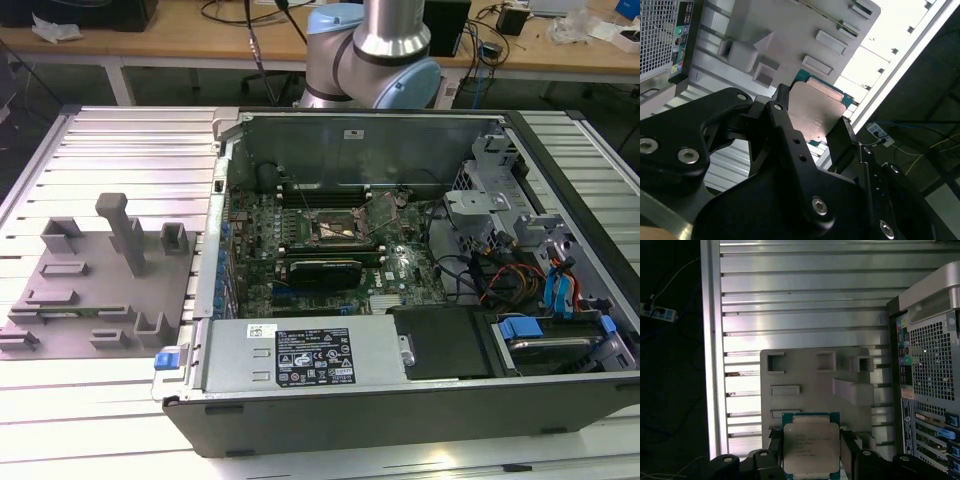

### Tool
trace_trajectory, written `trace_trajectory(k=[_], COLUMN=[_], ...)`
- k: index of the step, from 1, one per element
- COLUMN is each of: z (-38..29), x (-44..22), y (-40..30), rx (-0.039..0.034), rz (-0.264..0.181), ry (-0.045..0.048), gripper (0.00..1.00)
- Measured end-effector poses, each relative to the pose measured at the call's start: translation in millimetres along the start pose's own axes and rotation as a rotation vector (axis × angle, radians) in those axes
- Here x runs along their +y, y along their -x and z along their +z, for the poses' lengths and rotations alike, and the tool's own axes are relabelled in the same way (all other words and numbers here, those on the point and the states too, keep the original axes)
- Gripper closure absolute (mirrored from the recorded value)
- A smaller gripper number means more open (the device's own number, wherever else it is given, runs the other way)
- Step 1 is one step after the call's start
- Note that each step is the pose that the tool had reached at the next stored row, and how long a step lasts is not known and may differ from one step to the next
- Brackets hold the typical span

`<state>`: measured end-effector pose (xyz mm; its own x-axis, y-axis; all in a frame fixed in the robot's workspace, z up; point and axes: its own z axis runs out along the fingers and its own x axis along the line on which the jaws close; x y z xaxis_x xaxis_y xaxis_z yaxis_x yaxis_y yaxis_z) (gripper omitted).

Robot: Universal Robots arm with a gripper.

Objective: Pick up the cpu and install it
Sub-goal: 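Pick up the cpu and move it towards the insertion slot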

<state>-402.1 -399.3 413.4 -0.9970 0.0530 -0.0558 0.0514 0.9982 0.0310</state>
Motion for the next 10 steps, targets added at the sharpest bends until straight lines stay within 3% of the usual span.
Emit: trace_trajectory(k=[10], z=[1.2], x=[1.1], y=[20.8], rx=[0.0001], rz=[0.000], ry=[0.0000], gripper=[0.45])
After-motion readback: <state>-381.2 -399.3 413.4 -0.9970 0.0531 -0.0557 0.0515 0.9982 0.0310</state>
